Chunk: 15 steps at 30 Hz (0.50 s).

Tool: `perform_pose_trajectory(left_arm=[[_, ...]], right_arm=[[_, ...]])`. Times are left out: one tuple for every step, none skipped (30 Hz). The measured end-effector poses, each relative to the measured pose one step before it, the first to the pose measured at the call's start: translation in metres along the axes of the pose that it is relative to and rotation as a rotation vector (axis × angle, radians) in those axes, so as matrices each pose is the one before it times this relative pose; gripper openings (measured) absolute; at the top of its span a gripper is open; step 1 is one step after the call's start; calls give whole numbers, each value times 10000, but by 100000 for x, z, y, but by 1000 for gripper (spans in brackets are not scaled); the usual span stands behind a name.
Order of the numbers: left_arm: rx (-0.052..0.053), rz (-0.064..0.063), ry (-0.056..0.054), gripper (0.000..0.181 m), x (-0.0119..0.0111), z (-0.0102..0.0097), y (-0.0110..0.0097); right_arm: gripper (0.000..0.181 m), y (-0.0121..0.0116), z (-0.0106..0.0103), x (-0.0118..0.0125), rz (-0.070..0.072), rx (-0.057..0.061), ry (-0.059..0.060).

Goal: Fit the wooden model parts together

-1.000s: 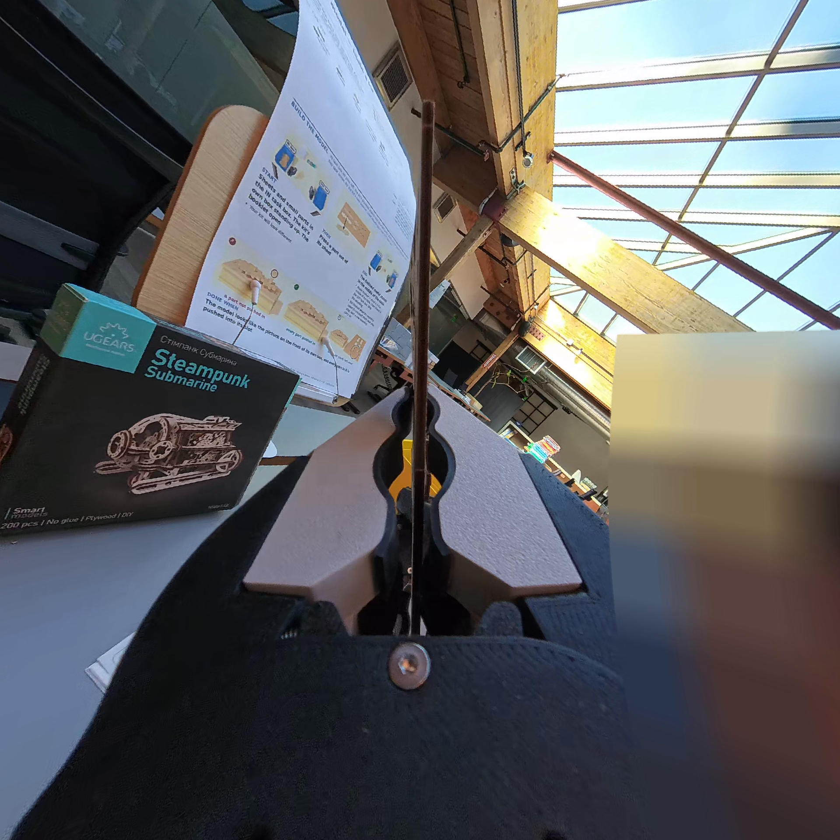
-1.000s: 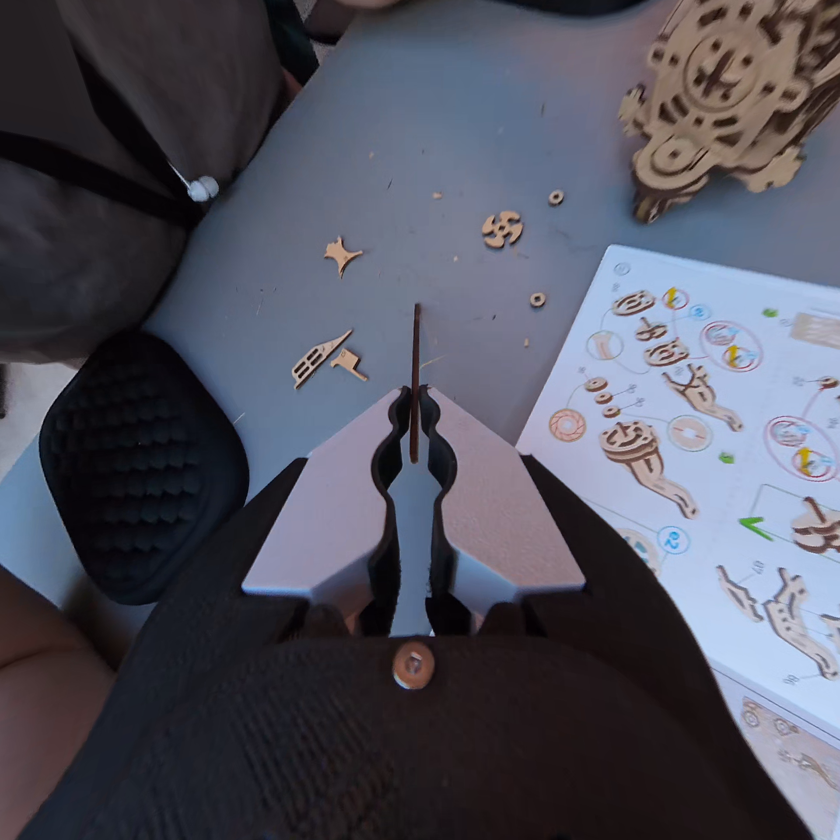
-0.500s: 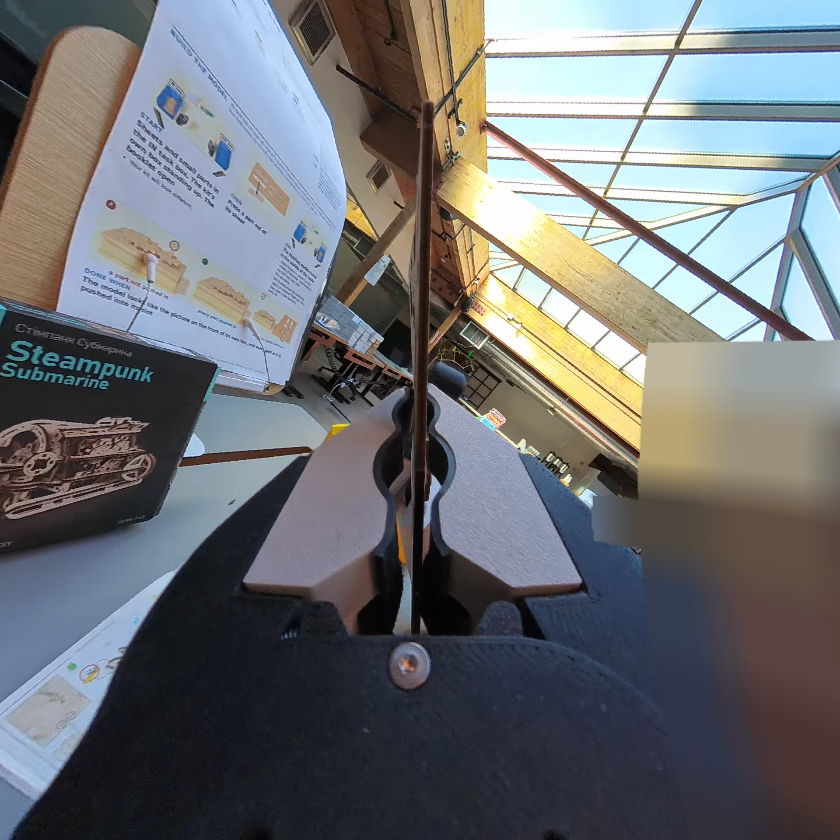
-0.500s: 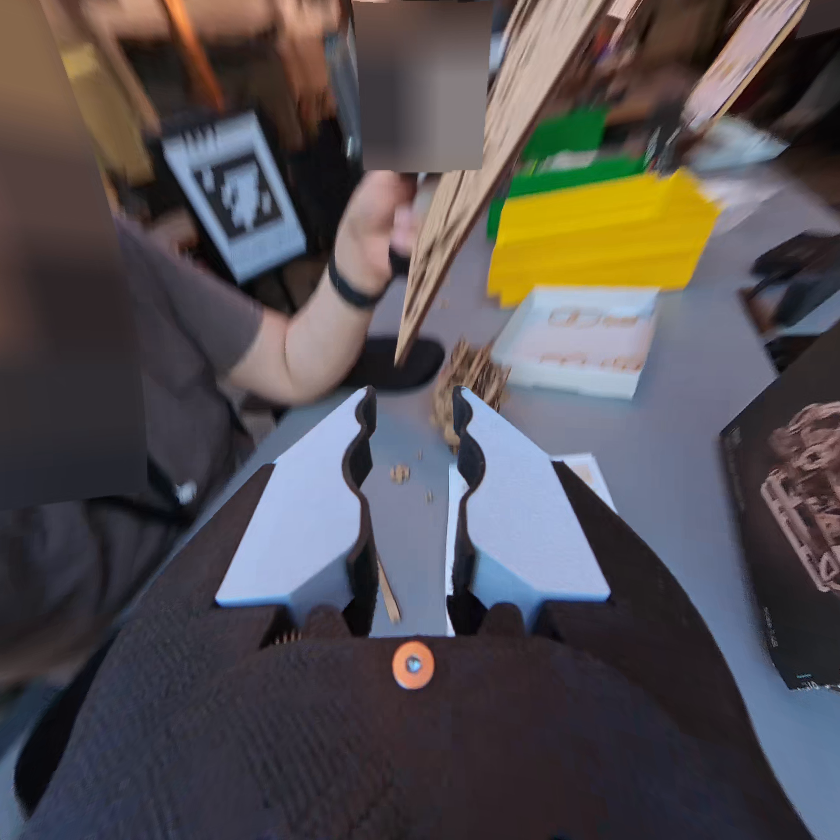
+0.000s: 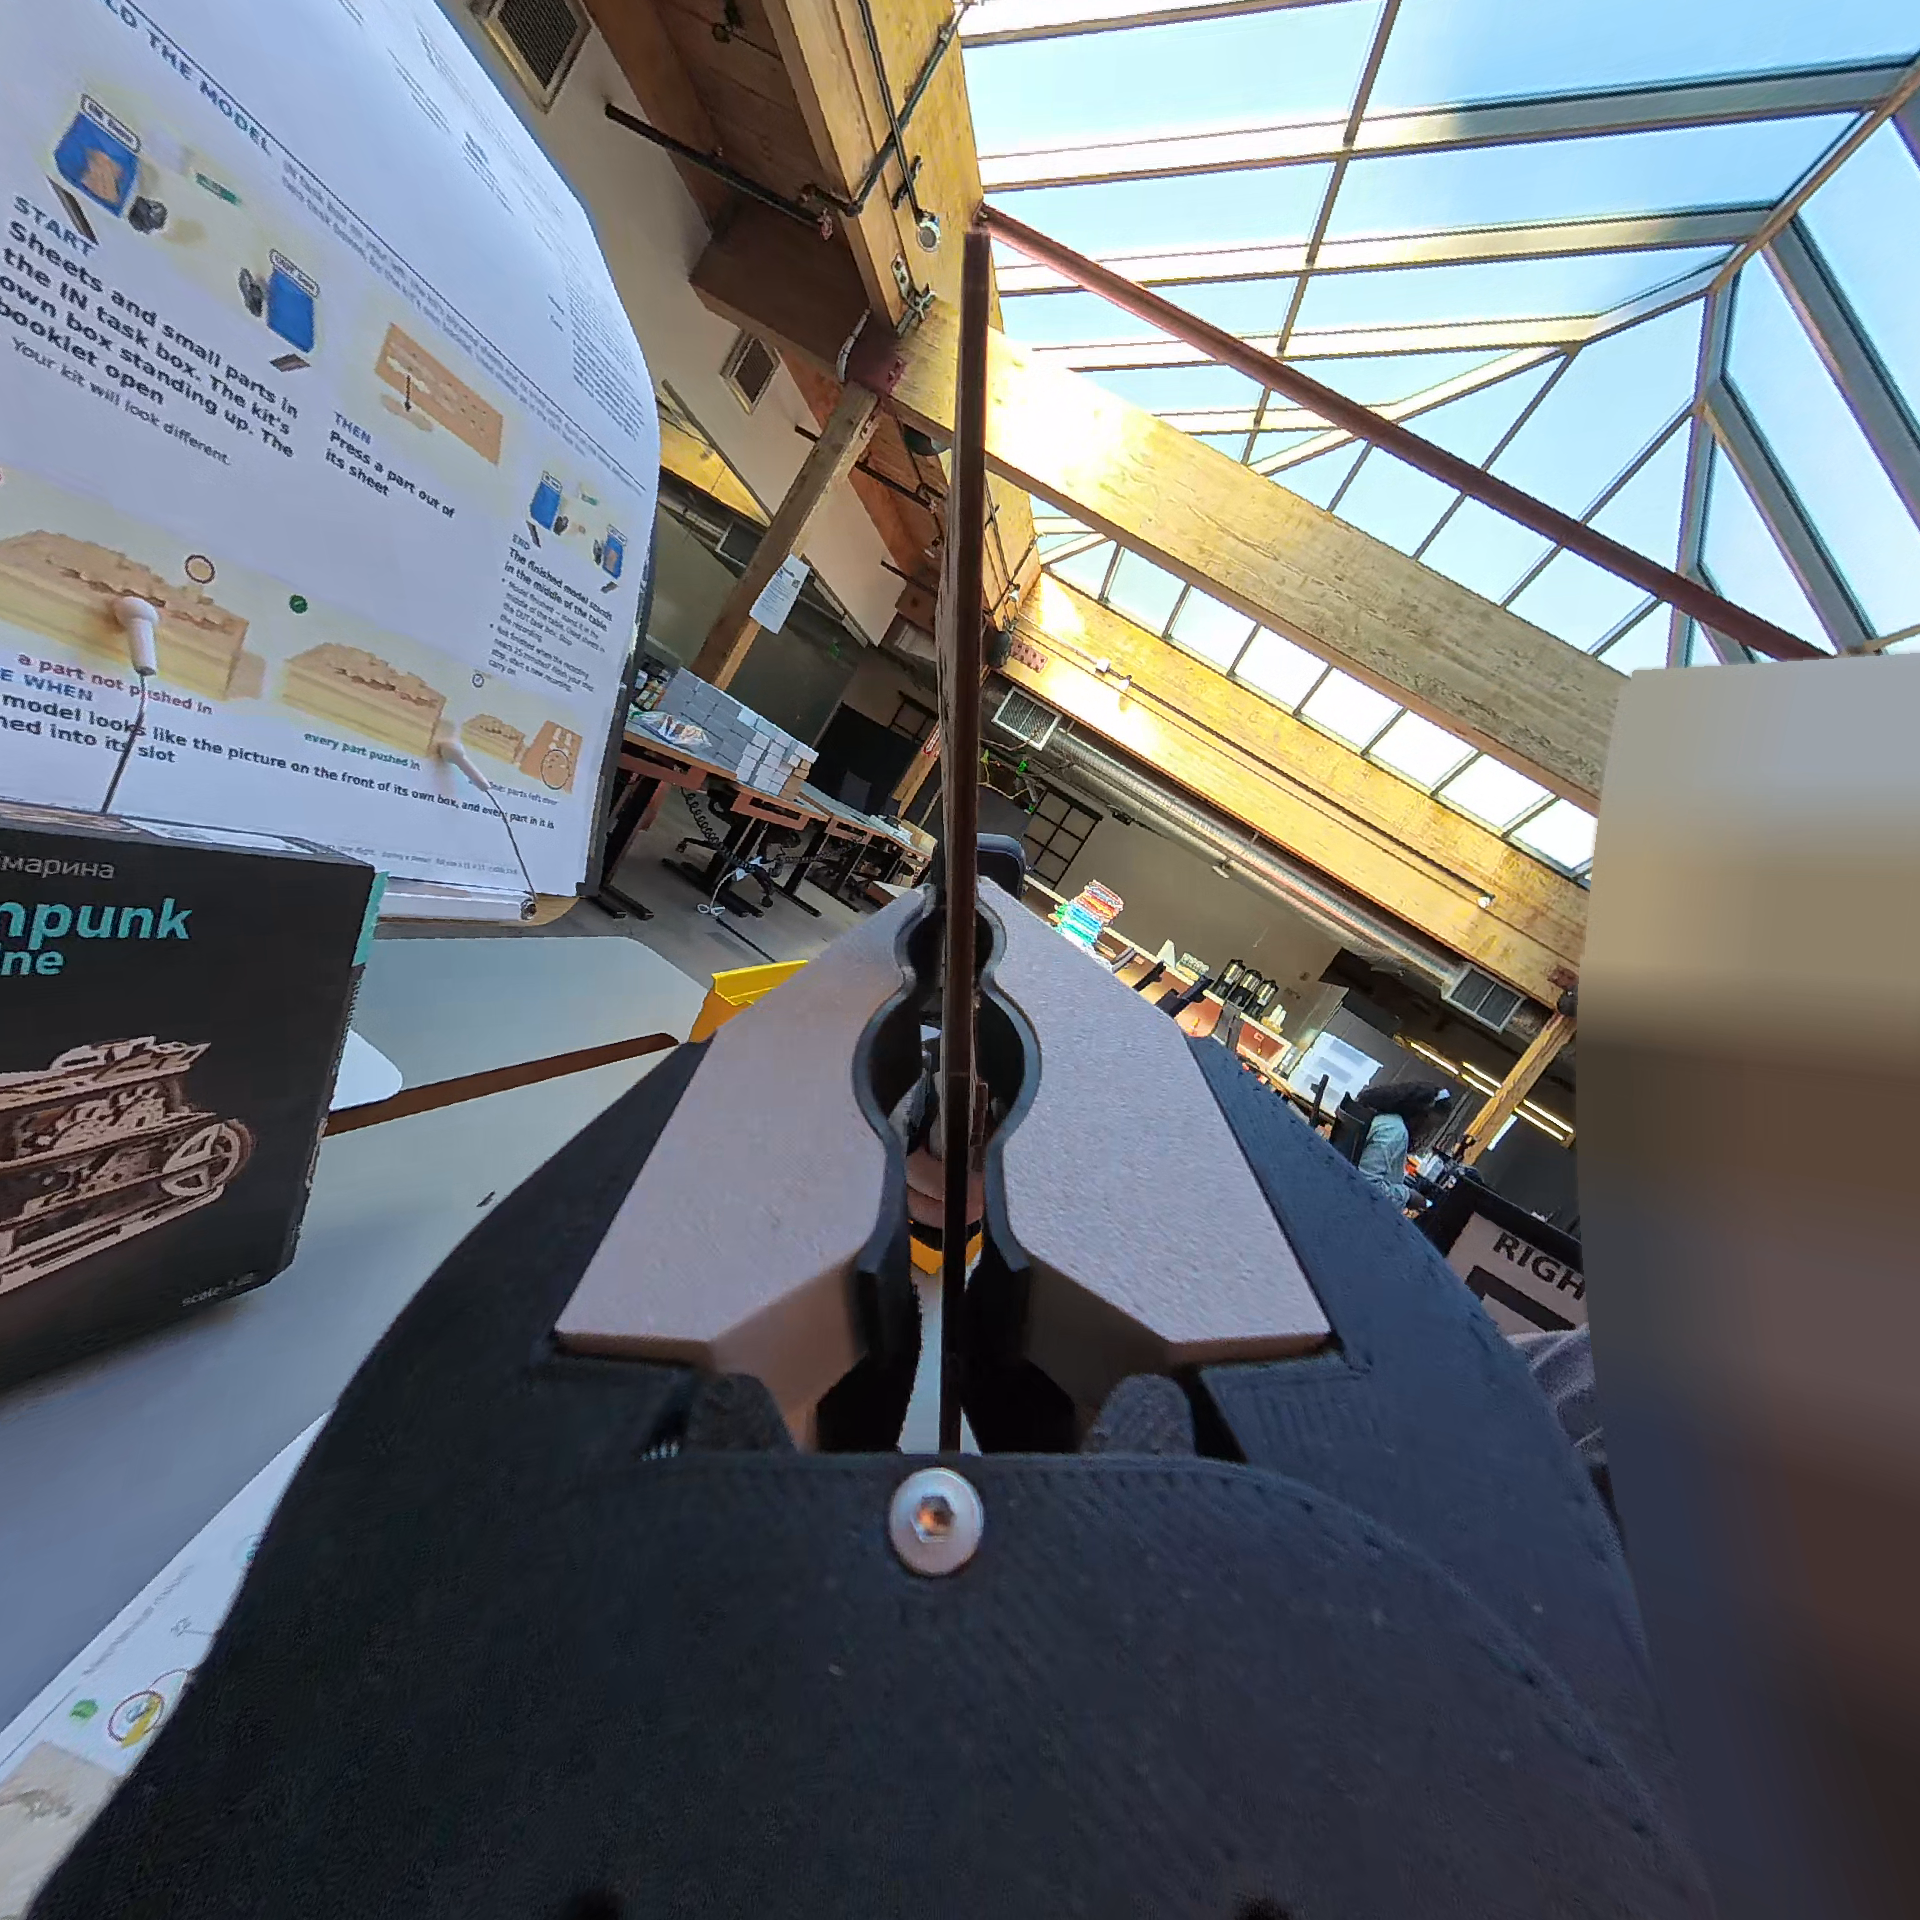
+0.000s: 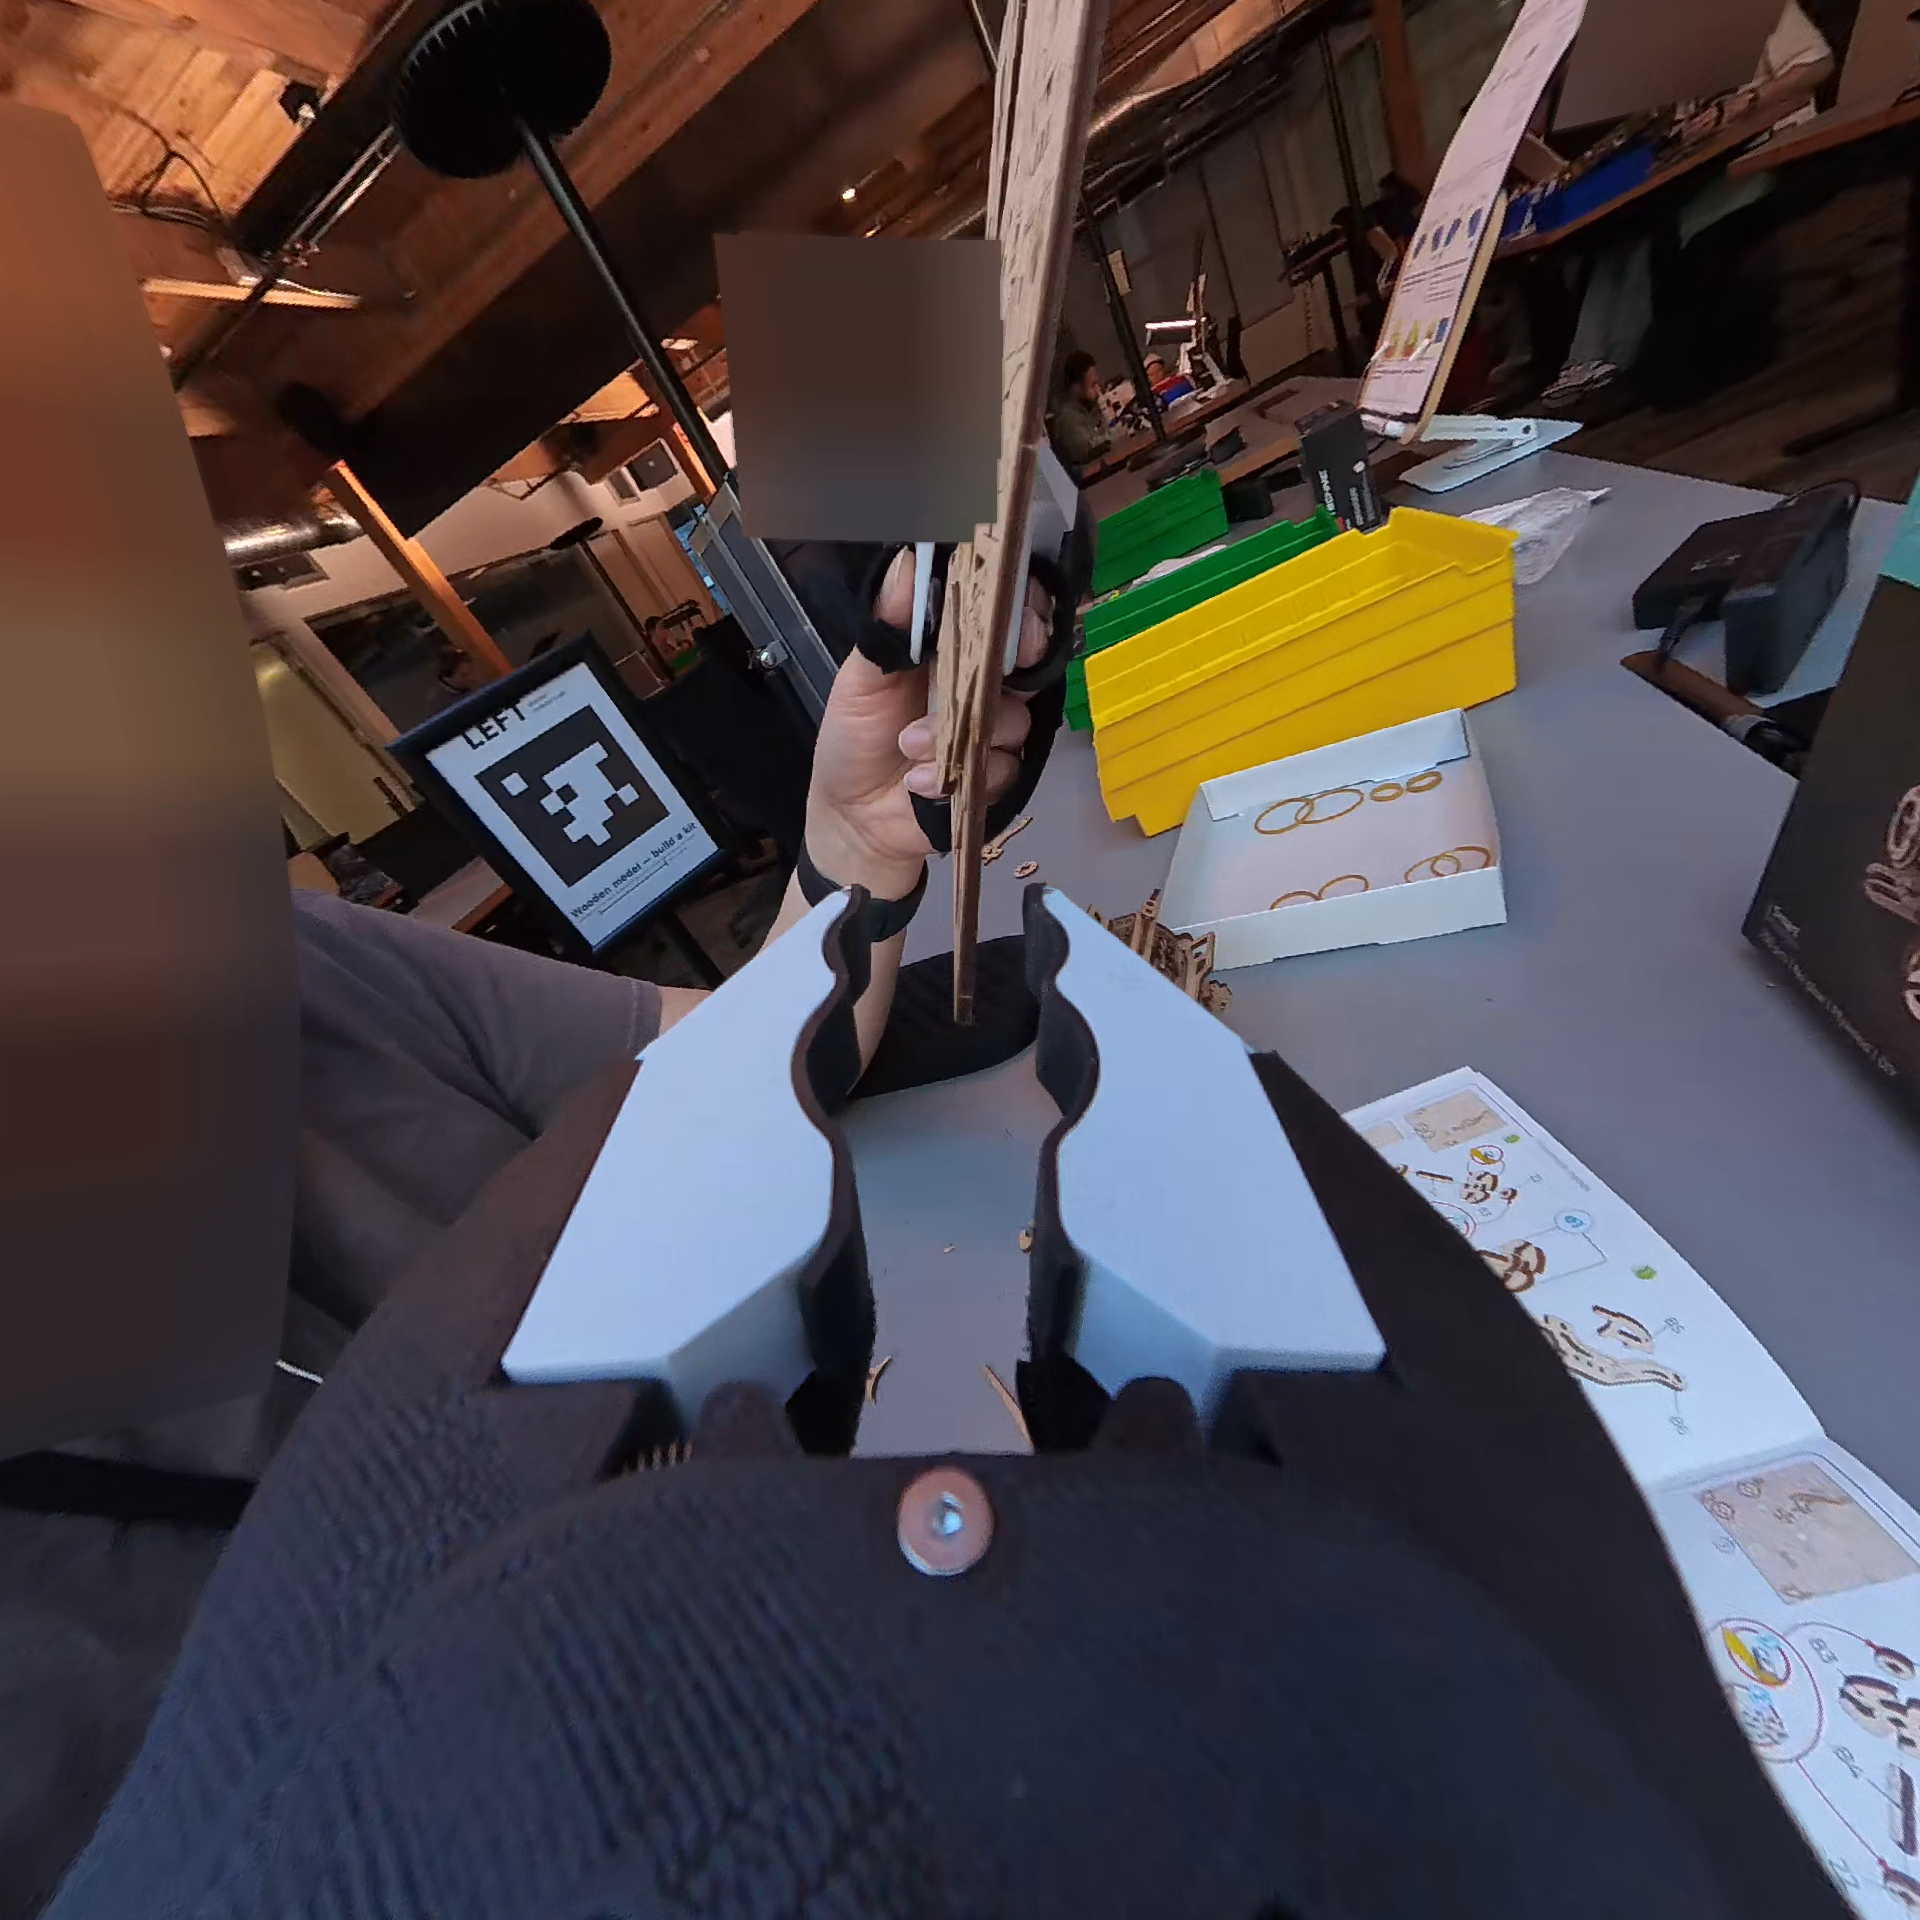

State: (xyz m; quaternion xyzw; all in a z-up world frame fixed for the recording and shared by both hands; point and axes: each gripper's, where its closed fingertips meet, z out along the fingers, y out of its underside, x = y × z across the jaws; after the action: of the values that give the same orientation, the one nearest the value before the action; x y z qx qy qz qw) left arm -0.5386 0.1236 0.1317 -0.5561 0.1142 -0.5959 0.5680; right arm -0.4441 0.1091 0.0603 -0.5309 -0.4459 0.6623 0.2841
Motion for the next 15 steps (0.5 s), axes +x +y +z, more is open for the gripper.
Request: perform_pose_trajectory(left_arm=[[21,11,3,0,109,-25,-62],[12,34,-10,0,96,-22,-56],[-23,32,-14,0,78,29,19],[-52,15,-26,0,46,56,75],[-51,30,-52,1,-13,82,115],[-50,47,-67,1,-53,100,128],[-41,50,-70,1,-86,93,130],[-37,37,-55,1,-70,90,122],[-29,6,-20,1,-35,97,112],[-30,-17,10,1,-8,97,131],[-35,-21,-12,1,-62,114,140],[-25,-1,-41,1,-105,100,151],[-18,0,-11,1,-71,97,120],[-2,-34,41,0,9,56,53],[-12,-34,20,1,-5,42,50]], right_arm=[[26,52,67,-33,57,-35,-154],[25,158,38,54,35,-125,-132],[23,255,-2,190,-18,-194,-59],[16,144,-63,232,-56,-127,-4],[11,-34,-52,30,-21,35,-92],[11,-106,-29,-200,85,86,-218],[11,-97,-39,-209,141,66,-218],[10,-58,-61,-24,114,52,-84],[9,8,-18,-21,43,35,-65],[12,-16,51,72,81,72,-7],[13,-59,81,146,151,93,34],[9,-14,63,38,88,57,-21],[2,102,-9,22,-46,-52,-3],[0,-14,-120,302,-84,24,201],[0,-90,-160,157,-112,51,100]])
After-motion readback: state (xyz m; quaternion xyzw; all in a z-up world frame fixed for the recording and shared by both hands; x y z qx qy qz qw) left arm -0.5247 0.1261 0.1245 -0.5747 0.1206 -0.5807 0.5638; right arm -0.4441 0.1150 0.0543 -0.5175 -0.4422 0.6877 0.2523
